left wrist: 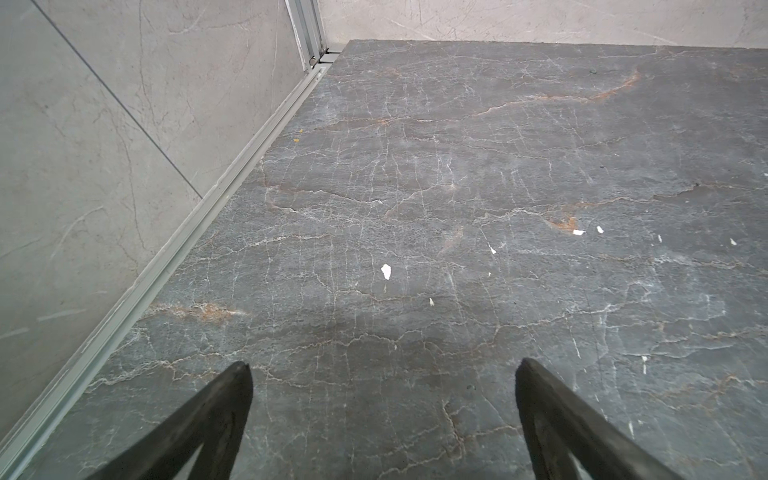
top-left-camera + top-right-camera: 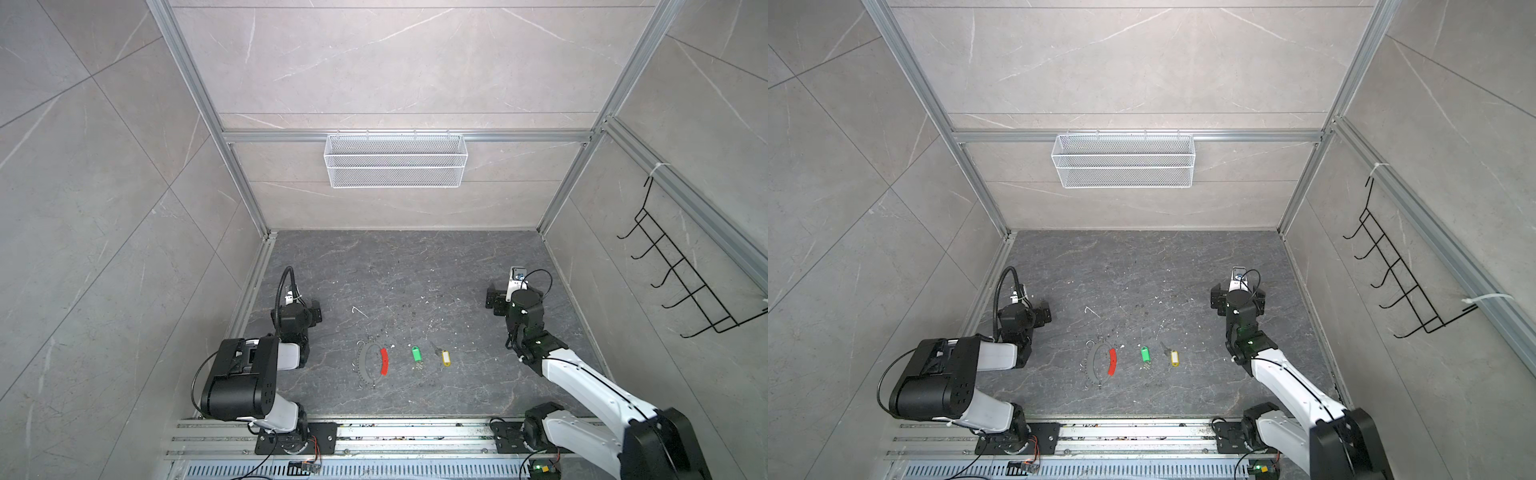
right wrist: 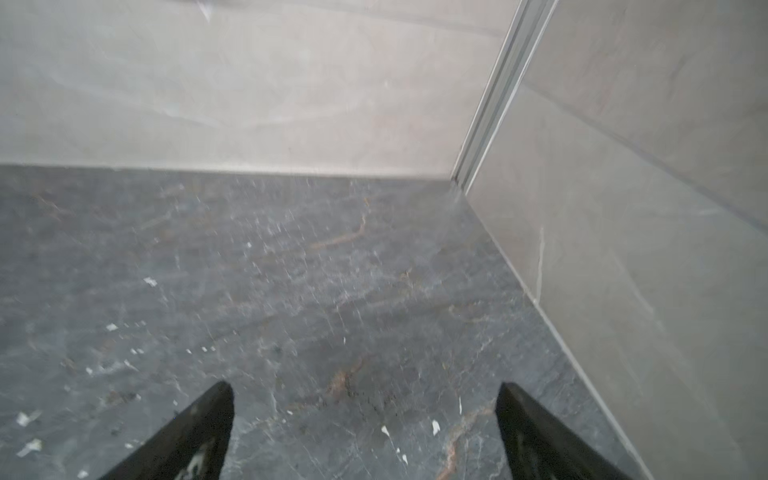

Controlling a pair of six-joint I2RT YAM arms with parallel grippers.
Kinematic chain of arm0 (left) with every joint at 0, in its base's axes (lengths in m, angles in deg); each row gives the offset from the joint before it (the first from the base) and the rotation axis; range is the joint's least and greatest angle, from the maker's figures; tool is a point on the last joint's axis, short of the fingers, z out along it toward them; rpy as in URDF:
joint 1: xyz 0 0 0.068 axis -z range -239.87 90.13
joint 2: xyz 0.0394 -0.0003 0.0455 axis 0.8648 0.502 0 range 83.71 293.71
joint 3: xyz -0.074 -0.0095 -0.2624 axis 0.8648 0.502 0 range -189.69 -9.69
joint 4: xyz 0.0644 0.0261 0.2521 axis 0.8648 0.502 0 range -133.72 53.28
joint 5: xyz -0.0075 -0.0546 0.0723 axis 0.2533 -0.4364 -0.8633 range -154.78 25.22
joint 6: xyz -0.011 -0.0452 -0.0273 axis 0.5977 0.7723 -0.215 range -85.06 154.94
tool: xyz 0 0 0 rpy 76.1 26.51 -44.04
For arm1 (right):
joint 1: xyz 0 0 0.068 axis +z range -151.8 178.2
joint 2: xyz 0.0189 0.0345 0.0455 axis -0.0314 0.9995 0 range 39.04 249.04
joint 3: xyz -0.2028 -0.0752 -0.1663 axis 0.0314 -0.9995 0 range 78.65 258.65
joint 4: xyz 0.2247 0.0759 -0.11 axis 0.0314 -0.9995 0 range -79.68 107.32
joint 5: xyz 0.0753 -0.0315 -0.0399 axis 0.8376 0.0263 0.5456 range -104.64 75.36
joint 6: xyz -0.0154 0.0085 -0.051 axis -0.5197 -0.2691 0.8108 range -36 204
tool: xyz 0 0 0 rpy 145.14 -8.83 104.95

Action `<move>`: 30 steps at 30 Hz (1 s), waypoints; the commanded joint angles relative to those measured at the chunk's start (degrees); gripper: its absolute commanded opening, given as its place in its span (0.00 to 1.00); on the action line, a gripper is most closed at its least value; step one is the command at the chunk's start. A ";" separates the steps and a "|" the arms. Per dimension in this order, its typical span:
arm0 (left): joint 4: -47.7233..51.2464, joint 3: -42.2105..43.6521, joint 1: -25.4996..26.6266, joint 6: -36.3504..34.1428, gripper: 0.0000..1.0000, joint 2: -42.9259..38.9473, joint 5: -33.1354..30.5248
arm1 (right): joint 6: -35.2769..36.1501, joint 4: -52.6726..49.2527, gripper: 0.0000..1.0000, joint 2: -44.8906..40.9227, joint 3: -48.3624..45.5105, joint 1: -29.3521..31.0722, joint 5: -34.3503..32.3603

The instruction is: Remove the keys from the keyring

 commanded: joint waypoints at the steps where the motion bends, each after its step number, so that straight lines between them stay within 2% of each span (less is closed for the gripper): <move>1: -1.92 -1.45 -0.20 1.02 1.00 -0.58 0.66 | -1.86 11.47 1.00 5.75 -1.82 -4.23 10.34; 3: -1.89 -1.41 -0.19 1.00 1.00 -0.56 0.64 | -1.34 13.11 1.00 8.43 -1.24 -6.65 12.96; 6: -1.88 -1.43 -0.27 0.95 1.00 -0.56 0.72 | -2.41 9.79 1.00 11.46 1.44 -10.87 21.35; 7: -1.90 -1.47 -0.29 0.98 1.00 -0.58 0.72 | -2.50 11.48 1.00 12.80 0.83 -11.63 23.08; 10: -1.83 -1.42 -0.29 1.04 1.00 -0.56 0.79 | -2.71 25.41 1.00 18.13 -4.36 -11.73 22.49; 11: -1.79 -1.43 -0.28 1.07 1.00 -0.62 0.78 | -1.57 24.27 1.00 18.52 -4.04 -11.46 24.33; 14: -1.81 -1.43 -0.37 1.10 1.00 -0.62 0.83 | -0.19 28.28 0.99 21.04 -4.95 -10.01 23.85; 21: -1.69 -1.45 -0.49 1.10 1.00 -0.56 1.11 | -0.10 28.75 0.99 21.16 -5.19 -9.51 22.77; 23: -1.61 -1.46 -0.54 1.13 1.00 -0.58 1.07 | 0.35 29.76 0.99 21.38 -5.65 -7.96 18.65; 30: -1.70 -1.41 -0.55 1.12 1.00 -0.69 1.07 | 0.39 29.67 0.99 21.21 -5.69 -7.62 18.32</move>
